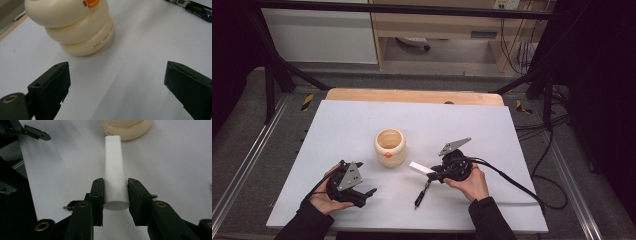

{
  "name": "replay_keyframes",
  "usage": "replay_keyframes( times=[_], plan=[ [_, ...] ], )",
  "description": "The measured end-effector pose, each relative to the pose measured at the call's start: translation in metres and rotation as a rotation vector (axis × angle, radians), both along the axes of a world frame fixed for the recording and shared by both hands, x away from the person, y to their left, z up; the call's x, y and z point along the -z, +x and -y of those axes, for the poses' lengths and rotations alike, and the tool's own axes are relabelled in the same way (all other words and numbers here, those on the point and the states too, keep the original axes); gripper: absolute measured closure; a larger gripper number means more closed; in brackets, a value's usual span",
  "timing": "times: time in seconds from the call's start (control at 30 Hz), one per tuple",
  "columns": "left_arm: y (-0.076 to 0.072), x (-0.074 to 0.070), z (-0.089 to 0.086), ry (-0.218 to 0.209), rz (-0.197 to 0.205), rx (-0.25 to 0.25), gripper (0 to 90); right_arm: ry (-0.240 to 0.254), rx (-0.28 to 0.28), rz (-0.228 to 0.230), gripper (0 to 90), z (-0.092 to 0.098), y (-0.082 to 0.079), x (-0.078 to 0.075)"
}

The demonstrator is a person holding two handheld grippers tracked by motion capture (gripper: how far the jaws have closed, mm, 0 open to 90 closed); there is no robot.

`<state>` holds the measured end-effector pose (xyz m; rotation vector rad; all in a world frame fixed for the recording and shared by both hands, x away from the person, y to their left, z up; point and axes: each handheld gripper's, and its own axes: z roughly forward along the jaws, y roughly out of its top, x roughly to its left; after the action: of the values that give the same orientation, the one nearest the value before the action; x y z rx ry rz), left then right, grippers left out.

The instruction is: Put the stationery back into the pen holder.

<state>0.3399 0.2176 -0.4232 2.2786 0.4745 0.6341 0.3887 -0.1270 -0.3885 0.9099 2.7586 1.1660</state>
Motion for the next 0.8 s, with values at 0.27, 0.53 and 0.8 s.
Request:
replay_keyframes(
  times=[0.27,0.53,0.8],
  plan=[
    [-0.003,-0.004,0.018,0.059,0.081,0.061,6.4,0.012,-0.005,-0.023,67.2,-0.002,-0.006,-0.001],
    [-0.004,-0.006,0.042,0.112,0.155,0.124,6.3,0.026,-0.007,-0.027,67.2,-0.001,-0.008,-0.003],
    [-0.004,-0.005,0.060,0.167,0.214,0.176,6.4,0.024,-0.010,-0.037,67.1,-0.004,-0.009,-0.005]
  ],
)
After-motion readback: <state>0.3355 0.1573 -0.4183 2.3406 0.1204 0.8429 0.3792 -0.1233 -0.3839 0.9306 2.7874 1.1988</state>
